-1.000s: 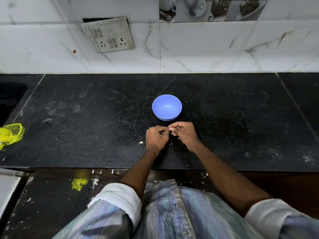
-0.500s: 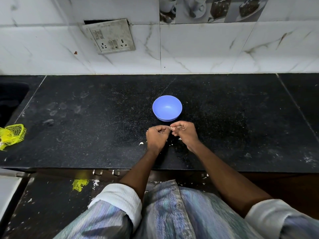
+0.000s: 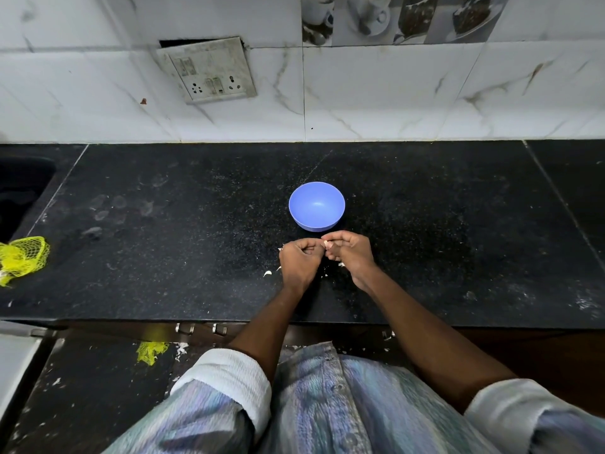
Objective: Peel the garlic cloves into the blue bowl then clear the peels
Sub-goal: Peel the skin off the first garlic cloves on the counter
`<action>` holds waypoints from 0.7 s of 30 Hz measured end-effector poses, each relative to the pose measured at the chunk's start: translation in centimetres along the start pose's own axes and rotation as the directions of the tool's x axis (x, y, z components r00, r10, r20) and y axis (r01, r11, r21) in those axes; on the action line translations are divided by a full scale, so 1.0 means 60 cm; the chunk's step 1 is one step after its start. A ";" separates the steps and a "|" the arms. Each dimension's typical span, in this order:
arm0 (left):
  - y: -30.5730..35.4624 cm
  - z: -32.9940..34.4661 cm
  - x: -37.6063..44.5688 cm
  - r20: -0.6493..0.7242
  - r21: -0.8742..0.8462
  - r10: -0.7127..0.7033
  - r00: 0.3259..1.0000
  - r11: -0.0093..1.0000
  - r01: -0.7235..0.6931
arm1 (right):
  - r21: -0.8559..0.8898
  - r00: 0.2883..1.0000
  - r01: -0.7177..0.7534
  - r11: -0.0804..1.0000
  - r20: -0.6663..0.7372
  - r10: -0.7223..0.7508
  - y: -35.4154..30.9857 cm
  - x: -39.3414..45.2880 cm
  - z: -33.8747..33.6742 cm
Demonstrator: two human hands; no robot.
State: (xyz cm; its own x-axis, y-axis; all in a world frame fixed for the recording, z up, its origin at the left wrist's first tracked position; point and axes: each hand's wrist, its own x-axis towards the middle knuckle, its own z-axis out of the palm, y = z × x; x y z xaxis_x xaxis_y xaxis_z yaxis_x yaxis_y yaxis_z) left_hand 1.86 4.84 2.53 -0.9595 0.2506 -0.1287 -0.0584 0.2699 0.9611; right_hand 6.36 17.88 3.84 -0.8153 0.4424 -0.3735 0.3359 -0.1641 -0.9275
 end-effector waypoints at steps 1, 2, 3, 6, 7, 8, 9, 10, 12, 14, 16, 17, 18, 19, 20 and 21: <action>0.000 0.000 0.000 -0.001 -0.006 -0.004 1.000 1.000 0.004 | 0.014 1.000 -0.005 1.000 0.004 0.005 0.000 0.000 0.000; 0.001 0.000 -0.001 -0.003 -0.012 -0.008 1.000 1.000 0.008 | 0.027 1.000 -0.010 1.000 0.006 0.010 0.001 0.000 0.000; 0.002 0.000 -0.001 -0.003 -0.015 -0.008 1.000 1.000 0.008 | 0.038 1.000 -0.015 0.999 0.005 0.015 0.002 0.001 0.000; -0.001 0.001 -0.001 0.016 -0.005 -0.001 1.000 1.000 0.001 | 0.056 1.000 -0.027 0.998 -0.007 0.028 0.005 0.003 -0.002; -0.001 0.001 -0.001 0.018 0.011 0.003 1.000 1.000 -0.003 | 0.058 0.999 -0.030 0.998 -0.010 0.030 0.007 0.004 -0.002; -0.001 0.001 -0.001 0.014 0.030 0.009 1.000 1.000 -0.010 | 0.060 0.999 -0.031 0.998 -0.013 0.032 0.008 0.004 -0.001; -0.002 0.002 0.000 0.005 0.048 0.014 1.000 0.999 -0.015 | 0.061 0.999 -0.032 0.998 -0.017 0.033 0.010 0.006 -0.001; -0.002 0.003 0.000 -0.003 0.062 0.021 1.000 0.998 -0.020 | 0.064 0.999 -0.034 0.997 -0.020 0.035 0.010 0.007 0.000; 0.001 0.004 0.000 -0.015 0.078 0.021 1.000 0.997 -0.019 | 0.067 0.999 -0.043 0.997 -0.018 0.045 0.010 0.009 0.002; 0.001 0.002 0.000 -0.026 0.095 0.018 0.999 0.995 -0.016 | 0.076 0.998 -0.061 0.995 -0.006 0.062 0.009 0.011 0.003; -0.001 0.000 0.001 -0.037 0.117 0.023 0.999 0.993 -0.018 | 0.090 0.997 -0.078 0.993 0.017 0.076 0.009 0.011 0.002; -0.001 -0.001 0.001 -0.041 0.121 0.021 0.999 0.992 -0.016 | 0.095 0.997 -0.079 0.992 0.031 0.077 0.010 0.011 0.001; -0.002 -0.002 0.001 -0.045 0.123 0.019 0.999 0.992 -0.013 | 0.098 0.997 -0.075 0.992 0.043 0.071 0.010 0.011 0.000; -0.001 -0.002 0.001 -0.046 0.125 0.017 0.999 0.992 -0.011 | 0.098 0.997 -0.067 0.993 0.050 0.063 0.011 0.010 0.000; 0.000 -0.002 0.001 -0.043 0.125 0.015 0.999 0.992 -0.010 | 0.094 0.997 -0.057 0.994 0.050 0.053 0.012 0.010 -0.001; 0.001 -0.002 0.001 -0.038 0.123 0.011 0.999 0.992 -0.006 | 0.085 0.998 -0.047 0.995 0.045 0.044 0.013 0.010 -0.001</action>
State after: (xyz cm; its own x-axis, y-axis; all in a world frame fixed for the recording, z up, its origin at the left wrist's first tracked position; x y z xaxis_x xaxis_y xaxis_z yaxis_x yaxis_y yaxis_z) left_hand 1.78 4.77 2.58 -0.9698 0.2182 -0.1087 -0.0179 0.3809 0.9245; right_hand 6.17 18.06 2.91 -0.8203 0.3946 -0.4139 0.3327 -0.2594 -0.9067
